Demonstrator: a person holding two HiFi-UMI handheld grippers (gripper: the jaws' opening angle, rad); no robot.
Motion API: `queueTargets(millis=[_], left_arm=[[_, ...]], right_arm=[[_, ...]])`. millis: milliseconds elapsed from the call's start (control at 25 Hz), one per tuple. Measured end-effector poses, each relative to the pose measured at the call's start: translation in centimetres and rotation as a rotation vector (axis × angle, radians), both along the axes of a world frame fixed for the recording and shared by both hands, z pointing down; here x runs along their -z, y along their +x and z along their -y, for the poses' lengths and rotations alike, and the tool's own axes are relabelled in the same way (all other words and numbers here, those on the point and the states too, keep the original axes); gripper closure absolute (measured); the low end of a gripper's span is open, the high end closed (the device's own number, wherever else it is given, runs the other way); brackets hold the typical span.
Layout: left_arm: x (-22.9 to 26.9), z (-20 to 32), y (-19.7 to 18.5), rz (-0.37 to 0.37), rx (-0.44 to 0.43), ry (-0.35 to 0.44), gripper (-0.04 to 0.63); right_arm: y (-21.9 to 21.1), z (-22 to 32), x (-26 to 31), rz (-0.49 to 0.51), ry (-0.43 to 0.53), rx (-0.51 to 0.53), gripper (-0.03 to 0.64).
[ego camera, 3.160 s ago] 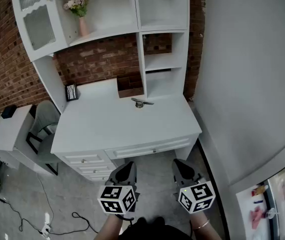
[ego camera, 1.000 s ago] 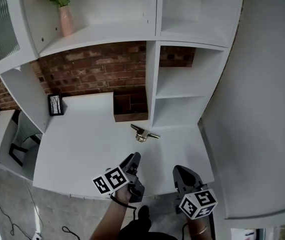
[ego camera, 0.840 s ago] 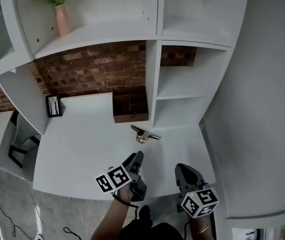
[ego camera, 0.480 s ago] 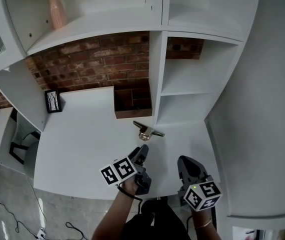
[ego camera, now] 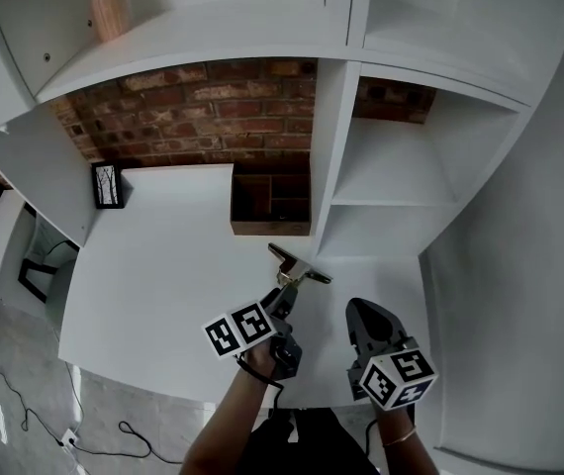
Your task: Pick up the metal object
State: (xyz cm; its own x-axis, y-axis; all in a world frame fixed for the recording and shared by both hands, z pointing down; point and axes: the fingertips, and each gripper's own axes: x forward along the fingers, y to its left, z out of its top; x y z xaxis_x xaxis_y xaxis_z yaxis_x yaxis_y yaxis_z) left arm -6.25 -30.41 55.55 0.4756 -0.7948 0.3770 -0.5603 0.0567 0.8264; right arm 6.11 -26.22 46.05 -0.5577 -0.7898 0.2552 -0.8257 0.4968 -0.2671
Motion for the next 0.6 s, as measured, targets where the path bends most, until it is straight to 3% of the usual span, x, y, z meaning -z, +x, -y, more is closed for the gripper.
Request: queueTargets(millis=[600], left_arm=[[-4.1,4.5,0.6,-0.008,0.1,-0.122,0.44]], right_arm=[[-0.3,5.6,-3.2,0.004,-0.08,0.099,0.611]])
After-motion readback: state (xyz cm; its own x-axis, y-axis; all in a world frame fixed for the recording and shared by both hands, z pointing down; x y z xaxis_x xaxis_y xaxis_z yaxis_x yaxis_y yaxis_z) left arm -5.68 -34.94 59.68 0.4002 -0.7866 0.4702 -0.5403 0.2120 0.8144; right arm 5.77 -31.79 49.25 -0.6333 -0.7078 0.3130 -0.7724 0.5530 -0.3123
